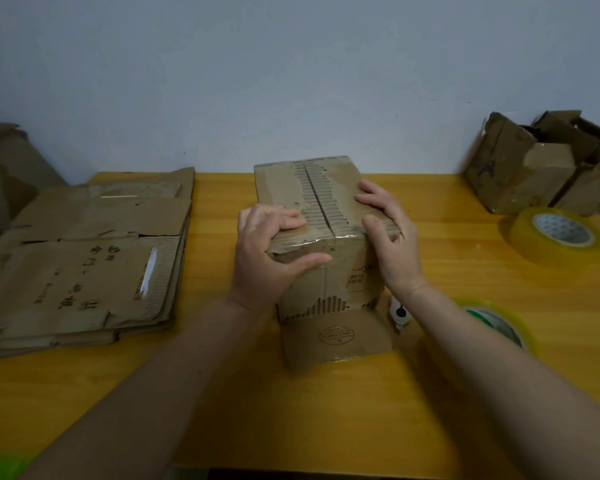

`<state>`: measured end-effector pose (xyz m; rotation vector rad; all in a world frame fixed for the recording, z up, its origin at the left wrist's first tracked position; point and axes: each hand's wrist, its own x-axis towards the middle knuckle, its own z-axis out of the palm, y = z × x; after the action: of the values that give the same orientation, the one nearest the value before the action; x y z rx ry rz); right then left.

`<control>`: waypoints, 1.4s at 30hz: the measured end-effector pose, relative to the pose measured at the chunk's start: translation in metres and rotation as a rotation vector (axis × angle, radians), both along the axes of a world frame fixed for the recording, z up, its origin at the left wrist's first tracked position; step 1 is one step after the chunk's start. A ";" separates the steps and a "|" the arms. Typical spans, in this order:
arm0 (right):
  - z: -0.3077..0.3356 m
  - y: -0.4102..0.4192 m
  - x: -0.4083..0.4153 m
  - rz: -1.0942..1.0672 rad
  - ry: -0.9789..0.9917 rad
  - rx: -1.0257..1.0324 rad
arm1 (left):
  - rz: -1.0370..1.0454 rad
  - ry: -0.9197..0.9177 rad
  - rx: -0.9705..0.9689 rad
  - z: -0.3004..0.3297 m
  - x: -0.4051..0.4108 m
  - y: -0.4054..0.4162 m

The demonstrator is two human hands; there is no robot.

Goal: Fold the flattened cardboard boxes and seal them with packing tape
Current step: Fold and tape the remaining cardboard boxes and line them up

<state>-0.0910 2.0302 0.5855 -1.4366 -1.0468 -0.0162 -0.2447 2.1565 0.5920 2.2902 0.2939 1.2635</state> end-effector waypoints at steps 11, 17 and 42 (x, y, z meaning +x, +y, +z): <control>0.039 -0.030 0.009 0.070 -0.275 -0.489 | 0.098 -0.024 -0.154 0.014 0.009 -0.016; 0.057 -0.007 -0.011 -0.091 -0.824 -0.705 | 0.070 -0.026 -0.001 0.004 0.003 -0.011; 0.048 -0.023 0.011 0.138 -0.514 -0.581 | -0.154 0.141 0.126 -0.001 -0.035 0.009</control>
<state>-0.0802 2.0073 0.6335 -1.9340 -1.6642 0.0219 -0.2798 2.1658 0.5908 2.4621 0.0863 1.0734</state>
